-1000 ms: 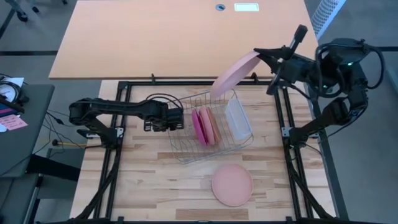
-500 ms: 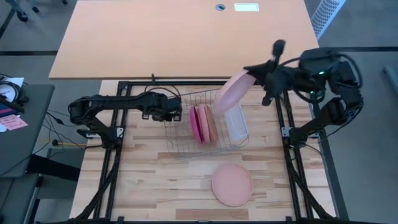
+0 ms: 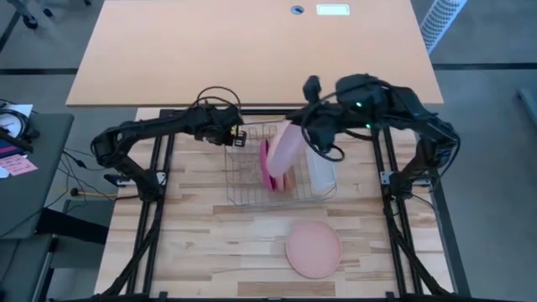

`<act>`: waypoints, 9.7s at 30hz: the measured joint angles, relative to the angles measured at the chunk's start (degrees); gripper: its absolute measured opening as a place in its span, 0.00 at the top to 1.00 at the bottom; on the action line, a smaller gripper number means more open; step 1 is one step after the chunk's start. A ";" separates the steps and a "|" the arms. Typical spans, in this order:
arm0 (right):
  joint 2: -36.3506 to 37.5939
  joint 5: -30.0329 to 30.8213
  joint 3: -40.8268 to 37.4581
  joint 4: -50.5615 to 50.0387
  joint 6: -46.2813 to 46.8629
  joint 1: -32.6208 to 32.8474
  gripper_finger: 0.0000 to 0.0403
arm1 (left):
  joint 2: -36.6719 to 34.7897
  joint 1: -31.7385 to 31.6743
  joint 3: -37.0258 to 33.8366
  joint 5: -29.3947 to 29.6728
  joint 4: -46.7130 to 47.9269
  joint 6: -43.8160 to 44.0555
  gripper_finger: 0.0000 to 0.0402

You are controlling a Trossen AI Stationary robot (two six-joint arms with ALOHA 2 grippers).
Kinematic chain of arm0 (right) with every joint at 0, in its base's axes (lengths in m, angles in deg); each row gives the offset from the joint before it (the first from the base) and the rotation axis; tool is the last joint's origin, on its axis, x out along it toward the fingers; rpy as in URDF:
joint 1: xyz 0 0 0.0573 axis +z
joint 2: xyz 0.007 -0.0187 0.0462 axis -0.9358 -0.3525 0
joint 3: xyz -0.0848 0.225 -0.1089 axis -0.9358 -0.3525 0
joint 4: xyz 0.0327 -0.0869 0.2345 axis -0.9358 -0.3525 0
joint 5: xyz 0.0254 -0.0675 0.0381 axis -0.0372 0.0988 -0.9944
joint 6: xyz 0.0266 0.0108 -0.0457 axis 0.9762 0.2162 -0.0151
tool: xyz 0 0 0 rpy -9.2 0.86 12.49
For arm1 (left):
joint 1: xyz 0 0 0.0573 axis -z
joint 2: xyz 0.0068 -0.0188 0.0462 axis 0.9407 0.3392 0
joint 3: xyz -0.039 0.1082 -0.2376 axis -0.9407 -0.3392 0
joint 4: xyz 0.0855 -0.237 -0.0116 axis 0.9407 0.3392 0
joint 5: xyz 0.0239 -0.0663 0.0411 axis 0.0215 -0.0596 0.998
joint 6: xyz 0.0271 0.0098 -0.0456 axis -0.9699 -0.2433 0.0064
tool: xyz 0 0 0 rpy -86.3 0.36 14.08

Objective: Sort dishes
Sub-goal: Put the top beige plate in the dish rack

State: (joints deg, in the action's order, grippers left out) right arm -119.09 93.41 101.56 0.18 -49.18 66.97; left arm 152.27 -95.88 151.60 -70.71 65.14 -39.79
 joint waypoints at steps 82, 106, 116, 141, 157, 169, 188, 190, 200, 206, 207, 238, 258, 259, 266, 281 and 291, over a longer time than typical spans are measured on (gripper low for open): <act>-22.53 -11.40 0.09 22.40 22.11 -7.17 1.00 | -37.71 -3.06 -2.40 -9.65 -7.10 -8.98 0.68; -22.71 -17.47 0.09 18.82 38.03 -15.83 1.00 | -35.27 7.82 9.63 -4.79 -7.77 -13.44 0.61; -22.71 -14.31 0.09 18.61 38.01 -15.54 1.00 | -27.92 15.00 11.88 7.79 -1.97 -17.53 0.56; -22.64 -8.46 0.09 13.01 37.17 -14.04 0.99 | -17.77 19.97 13.25 21.80 -0.68 -21.98 0.91; -22.53 -7.63 0.09 12.67 37.05 -12.70 0.90 | -17.81 20.04 13.25 22.69 1.70 -21.98 0.97; -17.35 -6.70 0.04 7.66 39.17 -11.54 0.41 | -17.84 20.06 13.25 22.68 2.16 -23.32 0.97; -0.04 -0.80 0.13 -15.74 83.71 -11.08 0.37 | -17.48 12.54 20.08 22.16 -0.61 -14.12 0.97; -0.02 -0.88 0.11 -18.95 85.64 -8.85 0.37 | -17.49 10.41 20.73 19.28 -1.30 -10.91 0.97; -5.86 6.63 0.04 -12.73 104.30 -1.73 0.37 | -16.62 2.53 20.41 -5.03 -10.54 -11.46 0.97; -6.83 7.18 0.02 -6.93 112.02 0.74 0.37 | -17.09 -2.48 20.40 -17.66 -7.46 -13.30 0.97; -6.79 7.92 0.02 -6.00 112.37 1.14 0.37 | -17.08 -3.62 20.41 -19.63 -6.03 -13.97 0.97; -13.17 -21.22 0.01 -0.18 71.52 4.92 0.55 | 3.87 -13.36 20.40 -71.10 19.67 -34.79 0.97; -17.20 -28.93 0.11 0.30 63.05 3.10 0.63 | 3.89 -13.35 20.39 -71.35 19.75 -35.13 0.97; -17.27 -28.89 0.11 0.37 62.76 3.10 0.66 | 3.89 -13.36 20.40 -71.35 19.74 -35.08 0.97; -18.17 -29.23 0.02 -1.14 60.85 3.56 0.80 | 3.89 -13.36 20.38 -71.16 19.76 -34.58 0.97; -18.53 -29.81 0.12 0.54 62.67 3.37 0.97 | 3.98 -13.25 20.33 -71.09 18.06 -34.64 0.90; -18.56 -33.73 -0.09 -1.72 77.51 4.60 1.00 | 3.45 -15.47 26.09 -63.18 11.45 -32.73 0.71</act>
State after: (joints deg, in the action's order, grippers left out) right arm -137.66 59.69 101.47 -1.54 28.33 71.57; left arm 155.72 -111.35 177.69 -133.89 76.59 -72.52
